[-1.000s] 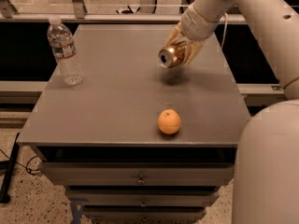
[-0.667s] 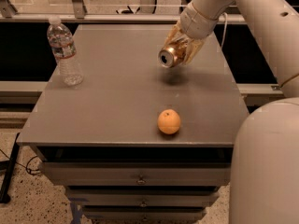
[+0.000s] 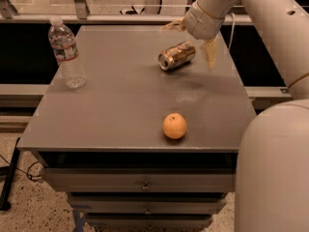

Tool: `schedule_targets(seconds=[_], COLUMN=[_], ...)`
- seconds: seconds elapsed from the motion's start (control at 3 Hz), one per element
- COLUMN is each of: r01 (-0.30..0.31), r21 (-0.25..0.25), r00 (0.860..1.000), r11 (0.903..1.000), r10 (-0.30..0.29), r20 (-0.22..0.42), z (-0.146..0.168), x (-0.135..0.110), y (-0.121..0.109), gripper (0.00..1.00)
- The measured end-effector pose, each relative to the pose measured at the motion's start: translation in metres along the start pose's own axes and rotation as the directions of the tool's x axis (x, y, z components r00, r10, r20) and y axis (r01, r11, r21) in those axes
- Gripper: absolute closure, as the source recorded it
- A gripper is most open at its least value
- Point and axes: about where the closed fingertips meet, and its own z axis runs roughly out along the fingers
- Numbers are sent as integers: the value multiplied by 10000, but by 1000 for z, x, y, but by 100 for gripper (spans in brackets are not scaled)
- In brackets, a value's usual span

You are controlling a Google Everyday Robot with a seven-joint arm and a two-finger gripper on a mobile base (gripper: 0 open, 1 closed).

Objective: Knock orange can over

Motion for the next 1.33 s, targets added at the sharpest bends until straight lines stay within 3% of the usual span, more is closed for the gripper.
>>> schedule_targets(seconds=[0.67,1.0,1.33], r01=[297,-457,-2277], r21=[-92,280,1153], r00=[9995,9987,9731], r11=[9995,9986,9669], r10=[-297,451,2219], r20=[48,217,614], z=[3,1,-11], x=[-2,7,24], y=[0,0,2], gripper=[0,0,0])
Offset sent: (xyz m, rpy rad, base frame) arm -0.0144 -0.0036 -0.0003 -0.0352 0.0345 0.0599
